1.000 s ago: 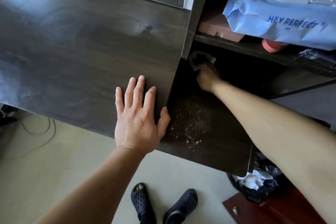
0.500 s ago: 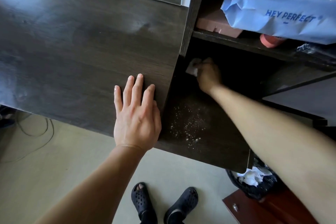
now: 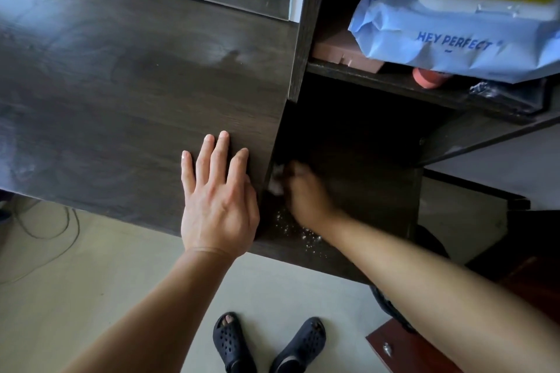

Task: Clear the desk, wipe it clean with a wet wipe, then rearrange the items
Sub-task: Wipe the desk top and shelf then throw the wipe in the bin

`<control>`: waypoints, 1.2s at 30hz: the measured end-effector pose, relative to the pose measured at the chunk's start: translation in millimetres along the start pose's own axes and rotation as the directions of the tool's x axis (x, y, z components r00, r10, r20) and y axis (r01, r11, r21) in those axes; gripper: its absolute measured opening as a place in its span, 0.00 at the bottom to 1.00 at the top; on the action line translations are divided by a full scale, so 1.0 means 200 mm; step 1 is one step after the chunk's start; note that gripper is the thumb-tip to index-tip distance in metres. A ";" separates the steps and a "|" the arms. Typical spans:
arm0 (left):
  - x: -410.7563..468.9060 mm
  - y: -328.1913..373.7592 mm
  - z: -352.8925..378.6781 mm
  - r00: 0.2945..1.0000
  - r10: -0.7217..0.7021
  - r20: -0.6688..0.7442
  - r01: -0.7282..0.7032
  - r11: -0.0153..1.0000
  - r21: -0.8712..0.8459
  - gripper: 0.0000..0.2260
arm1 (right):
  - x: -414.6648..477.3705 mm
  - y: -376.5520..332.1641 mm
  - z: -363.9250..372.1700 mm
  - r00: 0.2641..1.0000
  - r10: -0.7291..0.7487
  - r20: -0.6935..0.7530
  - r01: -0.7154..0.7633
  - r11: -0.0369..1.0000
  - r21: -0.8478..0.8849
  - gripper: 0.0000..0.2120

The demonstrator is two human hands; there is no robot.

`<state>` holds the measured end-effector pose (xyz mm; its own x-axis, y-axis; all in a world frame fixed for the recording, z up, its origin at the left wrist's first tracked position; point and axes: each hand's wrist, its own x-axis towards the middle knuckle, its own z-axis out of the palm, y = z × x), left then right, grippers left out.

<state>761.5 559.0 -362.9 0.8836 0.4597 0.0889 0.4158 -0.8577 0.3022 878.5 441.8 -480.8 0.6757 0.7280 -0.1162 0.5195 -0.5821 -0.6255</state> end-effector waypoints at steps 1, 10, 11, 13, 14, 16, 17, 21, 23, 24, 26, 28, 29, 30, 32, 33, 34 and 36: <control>0.00 0.00 -0.01 1.000 0.008 0.009 -0.008 1.000 -0.002 0.21 | -0.12 -0.01 0.03 0.993 -0.087 0.084 0.089 0.996 -0.024 0.10; 0.00 0.01 0.00 1.000 0.007 -0.012 -0.007 1.000 0.009 0.19 | 0.18 0.30 -0.34 0.945 0.275 -0.175 -0.294 0.951 -0.096 0.08; 0.00 0.01 0.00 1.000 0.007 -0.016 -0.007 1.000 0.002 0.19 | 0.08 0.28 -0.30 0.966 0.231 -0.113 -0.239 0.968 -0.070 0.08; 0.00 0.01 0.00 1.000 0.000 -0.013 0.000 1.000 -0.003 0.20 | -0.22 0.21 -0.20 0.999 0.016 0.029 -0.013 0.995 -0.097 0.13; 0.00 0.01 0.00 1.000 0.004 -0.011 -0.004 1.000 0.003 0.20 | -0.33 0.22 -0.19 0.993 -0.035 0.112 0.045 0.995 -0.087 0.15; 0.00 0.00 0.00 1.000 0.008 -0.006 -0.008 1.000 0.002 0.19 | -0.37 0.29 -0.26 0.980 -0.064 0.186 0.088 0.989 -0.121 0.14; 0.00 0.00 0.00 1.000 0.009 -0.009 -0.009 1.000 -0.002 0.19 | -0.33 0.36 -0.31 0.986 -0.058 0.153 0.079 0.987 -0.138 0.12; 0.00 0.00 0.01 1.000 0.010 -0.019 -0.010 1.000 0.001 0.19 | -0.12 0.47 -0.43 0.943 0.259 -0.207 -0.299 0.935 -0.192 0.14; 0.00 0.00 0.00 1.000 0.013 -0.024 -0.013 1.000 -0.005 0.19 | -0.25 0.35 -0.32 0.935 0.288 -0.207 -0.326 0.928 -0.178 0.17; 0.00 0.00 0.00 1.000 0.014 -0.024 -0.014 1.000 -0.008 0.19 | -0.38 0.27 -0.26 0.956 0.251 -0.151 -0.275 0.947 -0.164 0.17; 0.00 0.00 0.00 1.000 0.009 -0.027 -0.010 1.000 -0.007 0.19 | -0.66 0.18 -0.12 0.991 0.133 -0.025 -0.135 0.986 -0.101 0.17; 0.00 0.00 0.01 0.999 0.012 -0.035 -0.013 1.000 -0.008 0.19 | -0.84 0.20 -0.14 0.991 0.129 0.024 -0.124 0.983 -0.134 0.08; 0.00 0.00 0.01 0.999 0.013 -0.039 -0.013 1.000 -0.012 0.19 | -0.85 0.27 -0.17 0.989 0.149 0.004 -0.146 0.972 -0.184 0.02; 0.00 0.00 0.01 0.999 0.013 -0.041 -0.014 1.000 -0.015 0.19 | -0.81 0.33 -0.24 0.985 0.168 -0.035 -0.172 0.952 -0.253 0.04; -0.01 0.00 0.01 0.999 0.013 -0.046 -0.013 1.000 -0.015 0.19 | -0.66 0.47 -0.36 0.957 0.227 -0.181 -0.273 0.918 -0.288 0.09; -0.01 0.00 0.02 0.999 0.013 -0.049 -0.014 1.000 -0.015 0.19 | -0.57 0.52 -0.39 0.912 0.309 -0.269 -0.370 0.904 -0.215 0.12; -0.01 0.00 0.02 0.998 0.015 -0.054 -0.015 1.000 -0.016 0.19 | -0.49 0.54 -0.40 0.867 0.352 -0.354 -0.435 0.881 -0.188 0.13; -0.01 0.00 0.02 0.998 0.017 -0.058 -0.018 1.000 -0.012 0.18 | -0.42 0.44 -0.33 0.878 0.346 -0.332 -0.434 0.868 -0.243 0.05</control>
<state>760.3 557.2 -366.6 0.8766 0.4577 0.1490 0.3974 -0.8628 0.3124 900.6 305.5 -475.0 0.9463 0.3172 -0.0625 0.2845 -0.9088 -0.3052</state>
